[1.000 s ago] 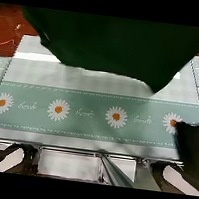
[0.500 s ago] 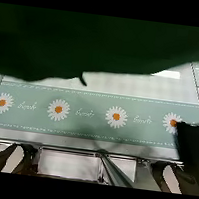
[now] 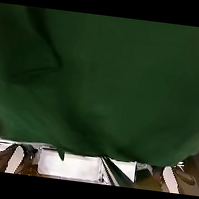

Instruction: Fold the shirts.

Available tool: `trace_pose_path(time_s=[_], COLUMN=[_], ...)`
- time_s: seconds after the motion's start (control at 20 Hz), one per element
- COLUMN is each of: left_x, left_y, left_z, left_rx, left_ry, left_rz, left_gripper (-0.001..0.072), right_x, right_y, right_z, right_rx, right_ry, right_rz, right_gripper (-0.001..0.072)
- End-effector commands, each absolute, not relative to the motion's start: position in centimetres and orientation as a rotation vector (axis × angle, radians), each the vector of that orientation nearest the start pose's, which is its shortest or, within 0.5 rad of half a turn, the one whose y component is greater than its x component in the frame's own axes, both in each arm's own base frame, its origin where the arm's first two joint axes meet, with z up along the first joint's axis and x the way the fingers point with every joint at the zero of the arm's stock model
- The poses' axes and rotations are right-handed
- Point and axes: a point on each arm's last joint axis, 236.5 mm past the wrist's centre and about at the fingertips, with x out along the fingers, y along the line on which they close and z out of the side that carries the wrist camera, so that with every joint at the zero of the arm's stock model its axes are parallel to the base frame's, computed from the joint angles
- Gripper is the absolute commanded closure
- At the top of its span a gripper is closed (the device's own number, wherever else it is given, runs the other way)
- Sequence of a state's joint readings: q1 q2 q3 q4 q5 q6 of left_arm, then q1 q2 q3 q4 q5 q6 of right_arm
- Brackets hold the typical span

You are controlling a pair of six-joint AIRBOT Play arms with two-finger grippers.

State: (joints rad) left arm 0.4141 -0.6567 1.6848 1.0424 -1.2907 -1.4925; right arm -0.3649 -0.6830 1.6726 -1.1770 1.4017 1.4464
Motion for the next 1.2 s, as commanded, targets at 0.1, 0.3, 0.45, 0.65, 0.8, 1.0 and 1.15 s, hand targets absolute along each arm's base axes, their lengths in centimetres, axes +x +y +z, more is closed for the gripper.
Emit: trace_pose_path(time_s=[0.1, 0.3, 0.45, 0.65, 0.8, 1.0, 1.15], left_x=[33.9, 43.4, 50.6, 57.4, 57.8, 54.9, 50.6], left_y=[-1.3, -2.7, -4.0, -6.9, -8.9, -9.2, -7.3], left_z=[26.6, 14.6, 7.3, 1.5, -0.4, 1.0, -0.3], left_rx=[-0.408, -0.521, -0.582, -0.747, -0.765, -0.684, -0.507], left_ry=[0.57, 0.748, 0.835, 0.915, 1.037, 1.12, 1.279], left_rz=[-0.2, -0.217, -0.204, -0.222, -0.293, -0.409, -0.424], left_gripper=[0.0685, 0.0685, 0.0685, 0.0685, 0.0685, 0.0685, 0.0685], right_x=[33.7, 42.7, 48.3, 54.2, 56.4, 54.6, 51.2], right_y=[1.1, -0.8, -1.7, -2.1, -2.1, -1.0, -2.2], right_z=[27.6, 18.5, 10.5, 4.0, 1.9, 0.6, -1.1], right_rx=[0.239, 0.382, 0.568, 0.689, 0.723, 0.693, 0.655], right_ry=[0.643, 0.771, 0.869, 0.913, 0.947, 1.054, 1.2], right_rz=[0.241, 0.299, 0.307, 0.262, 0.237, 0.285, 0.286], right_gripper=[0.0693, 0.0693, 0.0693, 0.0693, 0.0693, 0.0693, 0.0693])
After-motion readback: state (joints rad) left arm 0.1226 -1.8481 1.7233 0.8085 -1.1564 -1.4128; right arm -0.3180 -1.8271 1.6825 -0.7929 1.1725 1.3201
